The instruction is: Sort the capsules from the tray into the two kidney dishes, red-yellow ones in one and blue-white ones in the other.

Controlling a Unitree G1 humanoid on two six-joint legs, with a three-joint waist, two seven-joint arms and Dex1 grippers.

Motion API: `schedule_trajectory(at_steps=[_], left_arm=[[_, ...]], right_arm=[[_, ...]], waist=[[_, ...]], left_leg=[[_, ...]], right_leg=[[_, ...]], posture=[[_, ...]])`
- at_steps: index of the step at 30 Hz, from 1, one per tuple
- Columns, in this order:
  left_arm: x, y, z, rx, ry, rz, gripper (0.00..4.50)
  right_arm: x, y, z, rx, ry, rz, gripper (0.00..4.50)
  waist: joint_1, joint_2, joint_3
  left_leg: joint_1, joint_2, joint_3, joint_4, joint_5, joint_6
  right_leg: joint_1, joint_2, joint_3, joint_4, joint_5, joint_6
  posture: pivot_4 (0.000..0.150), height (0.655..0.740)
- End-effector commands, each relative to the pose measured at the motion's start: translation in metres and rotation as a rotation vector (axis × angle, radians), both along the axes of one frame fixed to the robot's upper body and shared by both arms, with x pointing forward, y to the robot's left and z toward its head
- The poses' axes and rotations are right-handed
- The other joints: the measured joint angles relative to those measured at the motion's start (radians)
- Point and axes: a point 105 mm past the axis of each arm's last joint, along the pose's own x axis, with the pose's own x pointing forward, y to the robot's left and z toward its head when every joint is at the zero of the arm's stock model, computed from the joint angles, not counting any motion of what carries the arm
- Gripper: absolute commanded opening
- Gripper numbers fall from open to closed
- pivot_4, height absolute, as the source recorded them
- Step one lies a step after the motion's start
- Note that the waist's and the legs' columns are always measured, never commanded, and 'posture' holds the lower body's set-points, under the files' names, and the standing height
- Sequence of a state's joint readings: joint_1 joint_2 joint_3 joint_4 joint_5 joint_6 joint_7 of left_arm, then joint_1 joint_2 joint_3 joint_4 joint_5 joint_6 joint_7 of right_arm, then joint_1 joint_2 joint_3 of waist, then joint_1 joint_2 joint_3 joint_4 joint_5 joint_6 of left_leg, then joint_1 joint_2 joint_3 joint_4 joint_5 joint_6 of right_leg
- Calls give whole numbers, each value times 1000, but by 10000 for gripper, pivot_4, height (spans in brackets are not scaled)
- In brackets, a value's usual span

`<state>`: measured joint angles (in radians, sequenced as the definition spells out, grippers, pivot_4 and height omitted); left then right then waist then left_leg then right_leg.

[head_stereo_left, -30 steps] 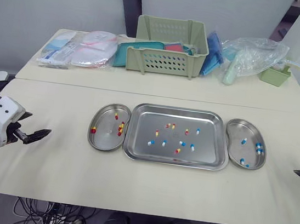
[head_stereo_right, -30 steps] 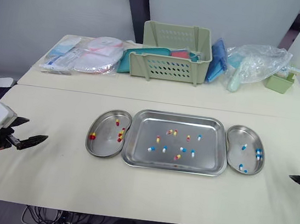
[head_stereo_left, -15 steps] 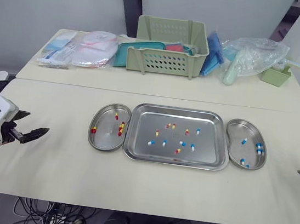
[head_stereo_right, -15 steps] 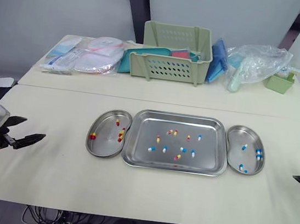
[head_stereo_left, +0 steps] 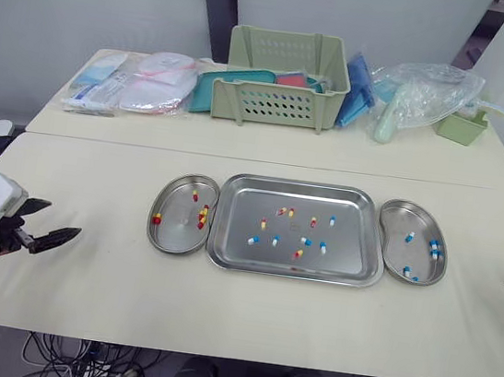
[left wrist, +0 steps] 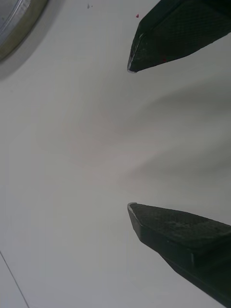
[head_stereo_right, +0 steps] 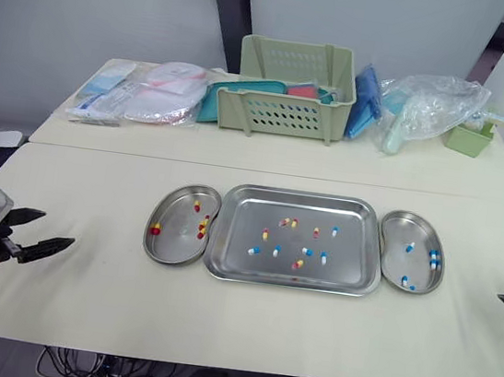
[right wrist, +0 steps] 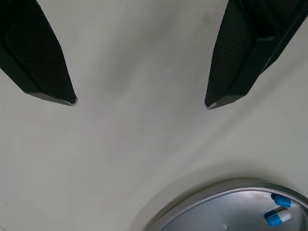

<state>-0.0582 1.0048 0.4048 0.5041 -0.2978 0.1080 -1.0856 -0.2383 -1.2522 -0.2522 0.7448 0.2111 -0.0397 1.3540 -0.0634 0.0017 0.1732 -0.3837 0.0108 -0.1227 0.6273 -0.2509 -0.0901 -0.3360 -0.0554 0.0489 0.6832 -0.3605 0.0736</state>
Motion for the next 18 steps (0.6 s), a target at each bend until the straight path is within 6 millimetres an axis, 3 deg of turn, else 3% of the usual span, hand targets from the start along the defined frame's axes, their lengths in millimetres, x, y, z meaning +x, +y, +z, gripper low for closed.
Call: schedule_trajectory(at_steps=[1, 9, 18], left_arm=[[-8, -1, 11, -19, -34, -8, 45000], [-16, -24, -2, -104, -30, -27, 45000], [-24, -43, -2, -147, -19, -82, 45000]], right_arm=[[-4, -5, 14, -24, -52, -1, 44756], [-14, 1, 12, -17, -63, 17, 44756], [-13, 16, 11, -4, -117, 61, 44756]], waist=[[0, 0, 0], [3, 0, 0], [4, 0, 0]], left_leg=[[0, 0, 0, 0, 0, 0], [0, 0, 0, 0, 0, 0], [0, 0, 0, 0, 0, 0]], right_leg=[[0, 0, 0, 0, 0, 0], [1, 0, 0, 0, 0, 0], [1, 0, 0, 0, 0, 0]], posture=[[1500, 7390], [1500, 7390], [1500, 7390]])
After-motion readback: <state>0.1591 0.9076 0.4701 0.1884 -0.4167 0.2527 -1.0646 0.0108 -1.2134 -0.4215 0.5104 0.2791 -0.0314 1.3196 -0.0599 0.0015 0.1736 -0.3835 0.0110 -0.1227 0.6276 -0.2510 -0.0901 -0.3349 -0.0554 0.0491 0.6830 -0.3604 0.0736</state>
